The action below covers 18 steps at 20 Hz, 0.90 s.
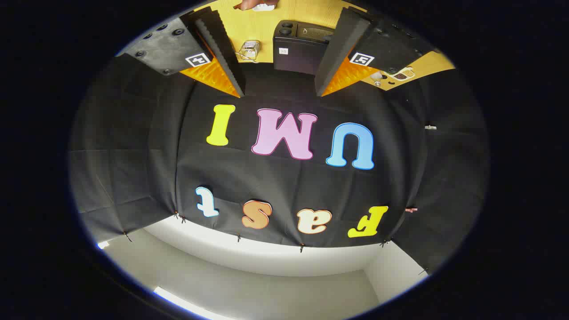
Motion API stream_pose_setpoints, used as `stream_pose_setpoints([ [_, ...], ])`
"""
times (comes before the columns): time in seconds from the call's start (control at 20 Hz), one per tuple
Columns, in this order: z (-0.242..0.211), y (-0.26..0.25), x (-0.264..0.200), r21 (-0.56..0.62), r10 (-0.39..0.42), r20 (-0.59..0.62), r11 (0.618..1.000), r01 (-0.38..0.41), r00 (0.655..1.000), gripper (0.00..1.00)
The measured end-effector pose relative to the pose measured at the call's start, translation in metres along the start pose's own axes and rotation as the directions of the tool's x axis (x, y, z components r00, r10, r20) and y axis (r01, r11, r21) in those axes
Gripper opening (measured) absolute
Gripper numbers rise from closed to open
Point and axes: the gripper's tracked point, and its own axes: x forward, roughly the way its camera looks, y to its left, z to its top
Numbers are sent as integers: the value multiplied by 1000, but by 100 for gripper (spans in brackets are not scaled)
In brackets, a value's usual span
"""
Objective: Open the toaster oven, put the food inside, and close the toaster oven door.
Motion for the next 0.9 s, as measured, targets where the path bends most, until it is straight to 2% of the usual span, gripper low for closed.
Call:
stream_pose_setpoints([
  [0.55, -14, 5, -8, 112, -45, -64, 992, 52, 997, 97],
  [0.9, -14, 21, -1, 102, -36, -61, 994, 43, 997, 97],
])
